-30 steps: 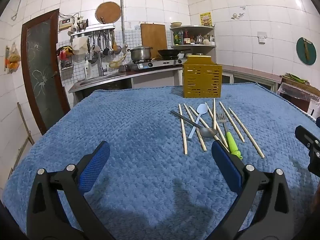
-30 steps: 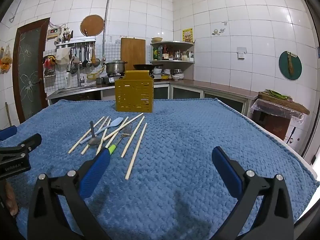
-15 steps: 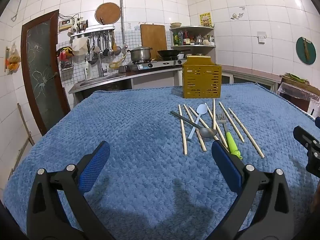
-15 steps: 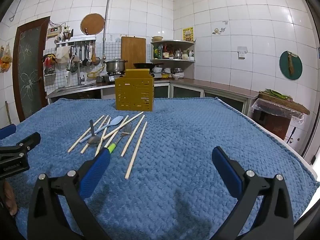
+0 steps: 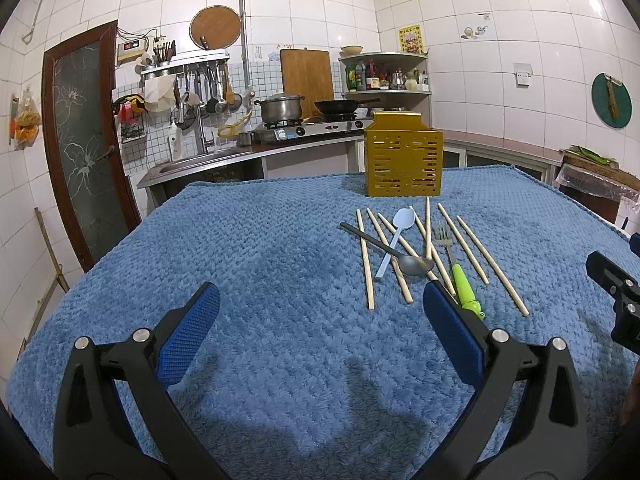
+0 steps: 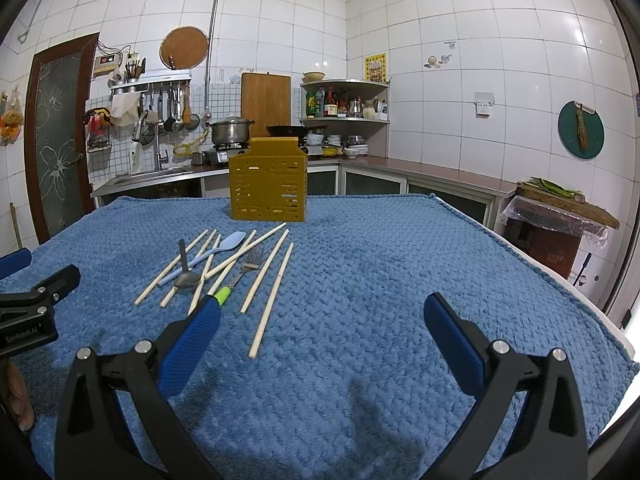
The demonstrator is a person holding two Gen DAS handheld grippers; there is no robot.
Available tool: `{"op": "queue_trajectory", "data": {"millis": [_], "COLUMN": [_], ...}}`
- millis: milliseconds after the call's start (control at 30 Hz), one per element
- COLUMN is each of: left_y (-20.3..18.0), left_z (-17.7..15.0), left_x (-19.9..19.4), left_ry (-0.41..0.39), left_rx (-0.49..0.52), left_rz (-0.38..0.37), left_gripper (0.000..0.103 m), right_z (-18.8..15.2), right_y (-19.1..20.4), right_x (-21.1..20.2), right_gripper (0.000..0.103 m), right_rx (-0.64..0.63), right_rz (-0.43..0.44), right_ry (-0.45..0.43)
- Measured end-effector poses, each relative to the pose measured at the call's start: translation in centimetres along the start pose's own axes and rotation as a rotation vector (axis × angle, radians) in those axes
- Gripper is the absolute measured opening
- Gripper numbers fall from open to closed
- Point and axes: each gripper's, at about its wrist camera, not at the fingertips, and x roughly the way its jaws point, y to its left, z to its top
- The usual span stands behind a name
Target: Organize utensils
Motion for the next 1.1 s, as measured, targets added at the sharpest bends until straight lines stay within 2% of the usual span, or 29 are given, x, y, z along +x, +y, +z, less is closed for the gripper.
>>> {"op": "queue_trajectory", "data": {"millis": [1100], "left_y": [-0.02], "left_z": [0.01], "left_x": [-0.03], "left_ry": [0.000], "left_rx": [0.001], "left_rz": [0.001], "left_gripper": [0.098], "right_z": [-0.35], "right_y": [-0.05], "right_x": [0.80], "right_gripper": [0.099], "right_rx": [-0.001], "right_rz": [-0.003], "right_ry": [0.007]}}
